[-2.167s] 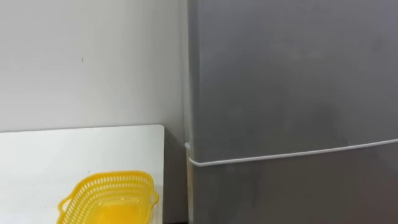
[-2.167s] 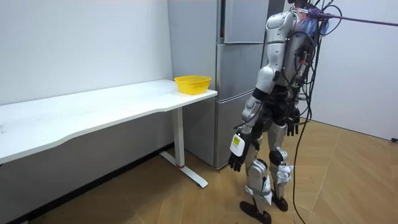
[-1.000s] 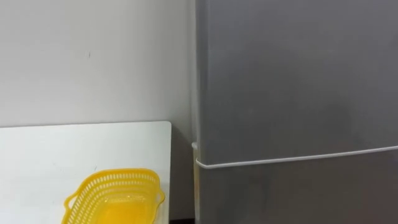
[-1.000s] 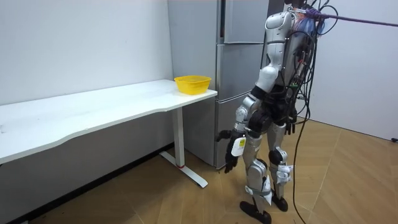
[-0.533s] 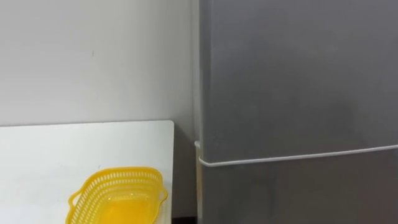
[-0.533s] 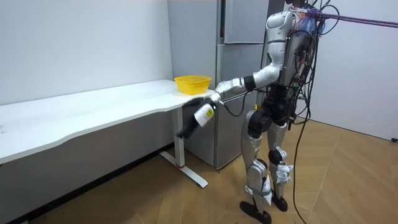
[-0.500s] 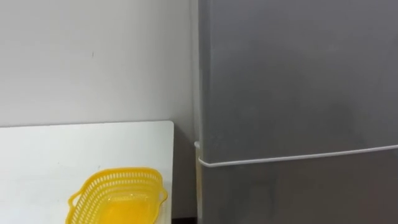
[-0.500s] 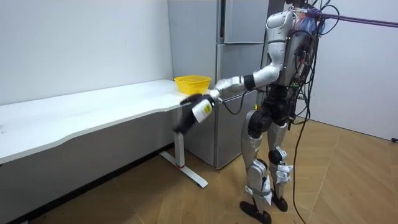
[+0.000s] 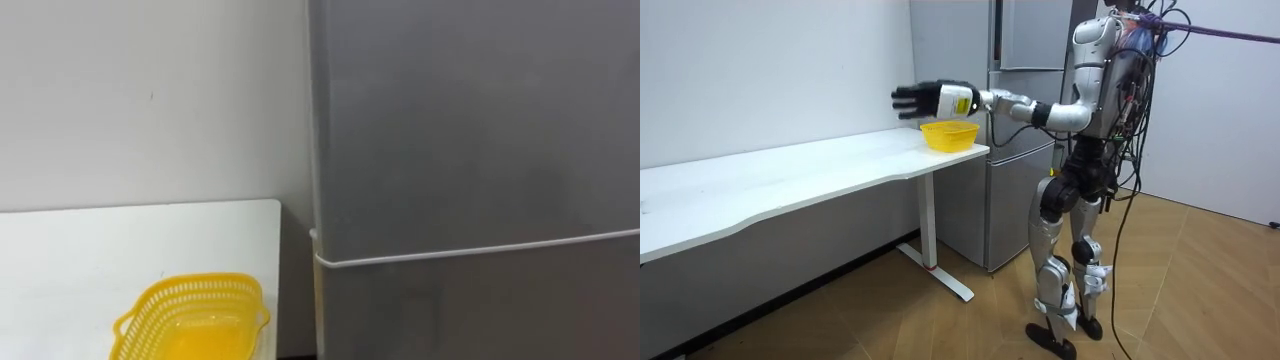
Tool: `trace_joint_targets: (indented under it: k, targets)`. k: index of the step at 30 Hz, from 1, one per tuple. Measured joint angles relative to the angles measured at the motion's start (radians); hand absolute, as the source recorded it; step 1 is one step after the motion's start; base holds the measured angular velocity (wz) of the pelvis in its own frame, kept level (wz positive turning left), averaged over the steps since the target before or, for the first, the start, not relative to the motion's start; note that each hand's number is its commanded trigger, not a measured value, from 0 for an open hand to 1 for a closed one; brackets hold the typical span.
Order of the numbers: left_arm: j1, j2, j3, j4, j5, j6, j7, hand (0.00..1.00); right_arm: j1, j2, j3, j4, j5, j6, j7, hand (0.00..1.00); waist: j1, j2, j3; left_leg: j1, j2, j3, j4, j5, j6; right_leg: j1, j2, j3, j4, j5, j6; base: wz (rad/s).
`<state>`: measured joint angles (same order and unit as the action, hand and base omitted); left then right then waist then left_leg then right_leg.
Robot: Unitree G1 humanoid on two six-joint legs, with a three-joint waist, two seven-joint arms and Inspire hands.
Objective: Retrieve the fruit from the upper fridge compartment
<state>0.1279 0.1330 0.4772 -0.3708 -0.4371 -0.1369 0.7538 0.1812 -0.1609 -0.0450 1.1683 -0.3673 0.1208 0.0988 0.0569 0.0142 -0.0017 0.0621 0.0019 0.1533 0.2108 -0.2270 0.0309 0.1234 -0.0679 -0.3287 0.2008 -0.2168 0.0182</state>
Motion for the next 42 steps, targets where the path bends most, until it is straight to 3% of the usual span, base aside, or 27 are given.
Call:
trace_joint_targets:
  k: [5,7,9,14,17,22,30,36,42]
  targets:
    - [-0.051,0.021,-0.046,-0.079,-0.02,-0.001,-0.129,0.0,0.0,-0.002,-0.007,0.002,0.006,0.002,0.035,0.0,-0.007,0.008,0.0038,-0.009,0.002,-0.001,0.005,0.0,0.0,-0.004,-0.004,-0.004,0.001,0.0,0.0,0.0]
    - [-0.076,0.044,-0.078,-0.08,-0.074,0.004,-0.227,0.0,0.004,-0.002,-0.006,0.011,0.008,0.003,0.051,0.0,-0.01,0.005,0.0042,-0.016,0.003,-0.001,0.007,0.0,0.0,-0.01,-0.004,-0.003,0.001,0.0,0.0,0.0]
    - [-0.087,0.045,-0.106,-0.08,-0.094,0.009,-0.304,0.0,-0.002,-0.002,-0.006,0.011,0.004,0.003,0.068,0.0,-0.021,0.005,0.0057,-0.02,0.003,0.0,0.009,0.0,0.0,-0.015,-0.004,-0.003,0.002,0.0,0.0,0.0]
    - [-0.125,0.054,-0.197,-0.08,-0.196,0.061,-0.539,0.0,-0.007,-0.001,-0.007,0.011,-0.021,0.004,0.102,0.0,-0.044,0.0,0.0087,-0.037,0.003,0.001,0.025,0.0,0.001,-0.022,-0.005,0.0,0.003,0.0,-0.001,0.0]
    - [-0.13,0.062,-0.233,-0.08,-0.271,0.087,-0.659,0.0,-0.019,-0.001,-0.007,0.015,-0.029,0.004,0.102,0.0,-0.061,0.006,0.0081,-0.04,0.003,0.008,0.025,0.0,0.001,-0.031,-0.006,0.005,0.002,0.0,-0.001,-0.06]
    - [-0.136,0.078,-0.265,-0.081,-0.339,0.121,-0.825,0.0,-0.04,-0.007,-0.006,0.032,-0.028,0.012,0.118,0.0,-0.071,0.025,-0.0029,-0.039,0.008,0.037,0.021,0.0,0.001,-0.041,-0.004,0.025,0.004,0.001,-0.001,-0.12]
    - [-0.136,0.083,-0.272,-0.081,-0.338,0.144,-0.97,0.0,-0.044,-0.019,0.0,0.043,-0.008,0.011,0.111,0.0,-0.079,0.036,-0.0031,-0.031,0.012,0.057,0.021,0.0,0.001,-0.037,-0.004,0.027,0.004,0.002,-0.004,-0.01]
    - [-0.137,0.133,-0.319,-0.081,-0.29,0.163,-1.073,0.0,-0.069,-0.038,0.004,0.072,0.006,0.011,0.111,0.0,-0.079,0.037,0.0031,-0.036,0.015,0.059,0.011,0.0,0.001,-0.038,-0.001,0.029,0.001,0.003,-0.005,0.0]
    - [-0.137,0.135,-0.336,-0.081,-0.288,0.182,-1.171,0.0,-0.08,-0.053,0.004,0.079,0.005,0.011,0.121,0.0,-0.08,0.049,-0.0003,-0.035,0.015,0.059,0.021,0.001,0.0,-0.041,-0.001,0.028,-0.002,0.003,-0.006,0.0]
